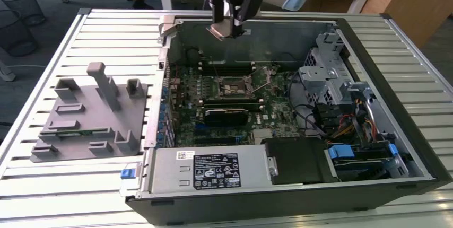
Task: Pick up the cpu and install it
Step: 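Place the cpu into insertion slot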
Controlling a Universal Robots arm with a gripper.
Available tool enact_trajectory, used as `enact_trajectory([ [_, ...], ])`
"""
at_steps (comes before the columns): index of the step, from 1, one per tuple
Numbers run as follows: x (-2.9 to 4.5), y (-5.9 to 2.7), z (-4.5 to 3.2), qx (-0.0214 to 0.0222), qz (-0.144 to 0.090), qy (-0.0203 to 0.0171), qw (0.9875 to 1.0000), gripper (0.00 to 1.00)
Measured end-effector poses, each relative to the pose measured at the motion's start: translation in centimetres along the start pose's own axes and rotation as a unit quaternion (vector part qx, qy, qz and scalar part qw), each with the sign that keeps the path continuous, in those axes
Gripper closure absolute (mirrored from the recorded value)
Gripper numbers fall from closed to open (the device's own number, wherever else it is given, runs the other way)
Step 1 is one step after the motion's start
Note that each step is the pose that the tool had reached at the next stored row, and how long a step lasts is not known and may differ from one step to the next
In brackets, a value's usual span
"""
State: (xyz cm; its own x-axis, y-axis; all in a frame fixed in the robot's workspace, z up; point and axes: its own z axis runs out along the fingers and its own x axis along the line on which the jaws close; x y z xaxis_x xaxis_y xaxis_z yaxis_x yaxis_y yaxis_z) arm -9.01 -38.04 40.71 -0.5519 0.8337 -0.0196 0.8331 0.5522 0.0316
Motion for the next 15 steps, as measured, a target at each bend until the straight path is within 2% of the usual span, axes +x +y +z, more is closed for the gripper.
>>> enact_trajectory([
  [4,0.06,0.04,0.05,0.0005,0.023,-0.0007,0.9997,0.47],
  [7,0.08,0.05,0.11,0.0009,0.043,-0.0014,0.9991,0.47],
  [11,0.1,0.06,0.21,0.0014,0.072,-0.0023,0.9974,0.47],
  [15,0.13,0.07,0.34,0.002,0.101,-0.0032,0.9949,0.47],
])
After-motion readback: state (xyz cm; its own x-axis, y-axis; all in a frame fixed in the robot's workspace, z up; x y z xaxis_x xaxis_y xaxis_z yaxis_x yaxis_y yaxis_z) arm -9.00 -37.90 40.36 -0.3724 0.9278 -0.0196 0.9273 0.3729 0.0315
